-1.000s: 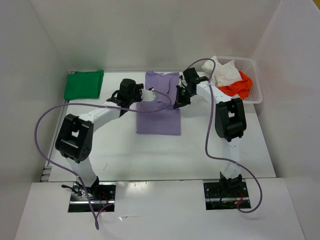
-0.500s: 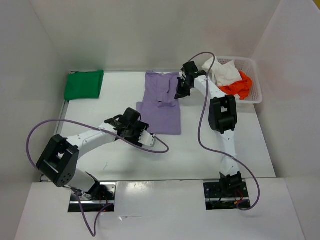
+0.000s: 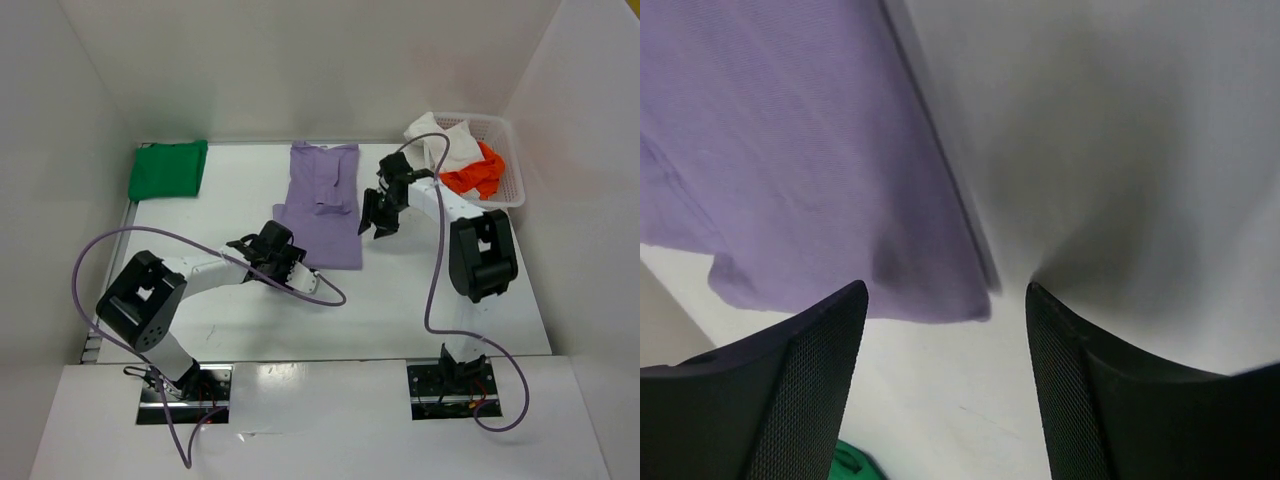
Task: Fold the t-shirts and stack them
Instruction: Grab one side of the 2/3 rectangular tshirt with both arms
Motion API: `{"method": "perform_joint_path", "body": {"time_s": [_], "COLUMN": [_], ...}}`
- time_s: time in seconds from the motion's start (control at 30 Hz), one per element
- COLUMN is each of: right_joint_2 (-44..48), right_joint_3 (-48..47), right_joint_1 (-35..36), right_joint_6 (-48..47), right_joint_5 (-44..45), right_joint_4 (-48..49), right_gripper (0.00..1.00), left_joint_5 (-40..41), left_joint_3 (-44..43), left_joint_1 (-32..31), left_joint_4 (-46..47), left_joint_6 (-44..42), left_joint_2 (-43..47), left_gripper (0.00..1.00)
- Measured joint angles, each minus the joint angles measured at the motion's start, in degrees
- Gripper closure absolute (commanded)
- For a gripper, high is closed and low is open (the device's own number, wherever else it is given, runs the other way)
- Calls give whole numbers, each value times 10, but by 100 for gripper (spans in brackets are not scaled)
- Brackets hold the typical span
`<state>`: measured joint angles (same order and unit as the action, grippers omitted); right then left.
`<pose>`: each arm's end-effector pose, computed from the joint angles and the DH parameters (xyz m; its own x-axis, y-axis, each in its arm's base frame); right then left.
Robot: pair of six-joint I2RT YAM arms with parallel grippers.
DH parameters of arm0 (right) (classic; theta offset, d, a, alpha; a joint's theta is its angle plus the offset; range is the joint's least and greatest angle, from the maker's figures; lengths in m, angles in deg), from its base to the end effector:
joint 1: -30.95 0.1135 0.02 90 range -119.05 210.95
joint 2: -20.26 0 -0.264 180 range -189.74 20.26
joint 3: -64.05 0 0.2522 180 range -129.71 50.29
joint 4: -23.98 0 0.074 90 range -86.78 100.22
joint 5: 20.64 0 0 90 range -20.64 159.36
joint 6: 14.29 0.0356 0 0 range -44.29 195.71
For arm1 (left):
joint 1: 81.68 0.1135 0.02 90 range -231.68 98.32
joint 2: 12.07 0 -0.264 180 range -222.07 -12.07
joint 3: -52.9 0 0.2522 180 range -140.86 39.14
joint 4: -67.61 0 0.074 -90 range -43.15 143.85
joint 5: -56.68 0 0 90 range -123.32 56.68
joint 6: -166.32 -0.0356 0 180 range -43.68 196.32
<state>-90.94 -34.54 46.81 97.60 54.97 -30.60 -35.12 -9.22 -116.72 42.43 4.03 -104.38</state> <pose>0.3859 0.1188 0.2046 -0.9560 0.1038 -0.2743 -0.0010 0.9341 0.3571 0.2539 -0.1794 0.1603 0.3557 0.9135 -0.1975 0.8208 -0.2042 0.5335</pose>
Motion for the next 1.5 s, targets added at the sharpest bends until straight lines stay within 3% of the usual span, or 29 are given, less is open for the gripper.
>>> {"method": "perform_joint_path", "body": {"time_s": [0.2, 0.27, 0.47, 0.53, 0.67, 0.77, 0.8, 0.83, 1.2, 1.5], "right_joint_2": [74, 75, 67, 57, 45, 33, 28, 23, 38, 217], "right_joint_3": [143, 171, 195, 191, 183, 178, 176, 175, 186, 291], "right_joint_1": [41, 53, 63, 62, 62, 62, 62, 62, 64, 130], "right_joint_6": [30, 41, 69, 77, 87, 92, 95, 95, 99, 110], "right_joint_5": [-10, -14, -24, -32, -38, -40, -42, -43, -53, -61], "right_joint_4": [14, 21, 57, 70, 89, 101, 104, 109, 106, 52], "right_gripper": [32, 31, 31, 31, 43, 72, 91, 100, 100, 100], "left_joint_5": [20, 22, 24, 24, 24, 24, 24, 25, 25, 22], "left_joint_3": [0, 0, 0, 0, 0, 0, 0, 0, -30, -30], "left_joint_1": [-1, -1, -1, -1, -1, -1, -1, -1, -17, -107], "left_joint_4": [57, 64, 67, 68, 68, 70, 71, 72, -13, -187], "left_joint_6": [10, 13, 21, 22, 23, 23, 24, 25, 76, 177], "left_joint_2": [-24, -28, -35, -35, -40, -42, -43, -43, -25, 99], "left_gripper": [45, 58, 62, 68, 80, 93, 97, 100, 100, 100]}}
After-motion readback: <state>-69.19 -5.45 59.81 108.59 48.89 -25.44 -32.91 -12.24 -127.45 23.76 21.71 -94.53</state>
